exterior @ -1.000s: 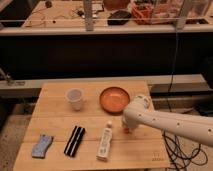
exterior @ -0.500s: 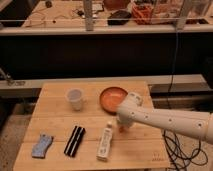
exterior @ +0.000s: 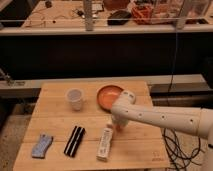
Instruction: Drag the pepper across the table
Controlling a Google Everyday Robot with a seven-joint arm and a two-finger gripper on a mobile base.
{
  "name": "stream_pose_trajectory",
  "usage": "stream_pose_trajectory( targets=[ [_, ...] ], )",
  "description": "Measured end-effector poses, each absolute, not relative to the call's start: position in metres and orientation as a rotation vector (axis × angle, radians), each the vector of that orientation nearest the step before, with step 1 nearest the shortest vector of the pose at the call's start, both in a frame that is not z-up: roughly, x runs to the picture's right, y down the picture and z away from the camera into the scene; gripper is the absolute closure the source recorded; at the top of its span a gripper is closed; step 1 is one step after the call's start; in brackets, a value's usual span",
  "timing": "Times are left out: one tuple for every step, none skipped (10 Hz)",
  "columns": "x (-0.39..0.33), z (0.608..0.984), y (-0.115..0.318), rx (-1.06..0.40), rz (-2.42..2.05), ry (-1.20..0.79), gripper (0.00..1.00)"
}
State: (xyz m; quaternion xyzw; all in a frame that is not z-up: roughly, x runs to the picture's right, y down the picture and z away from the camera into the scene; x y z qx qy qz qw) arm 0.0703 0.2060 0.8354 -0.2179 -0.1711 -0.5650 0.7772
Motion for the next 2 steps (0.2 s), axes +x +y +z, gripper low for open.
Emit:
stream_pose_trajectory(
  targets=[
    [0.0562,0.8363,0.2047,-0.467,-1.241,-0.376,0.97],
    [0.0481,0.8361,0.2041,-0.469,-1.258,-0.377,0.97]
  ],
)
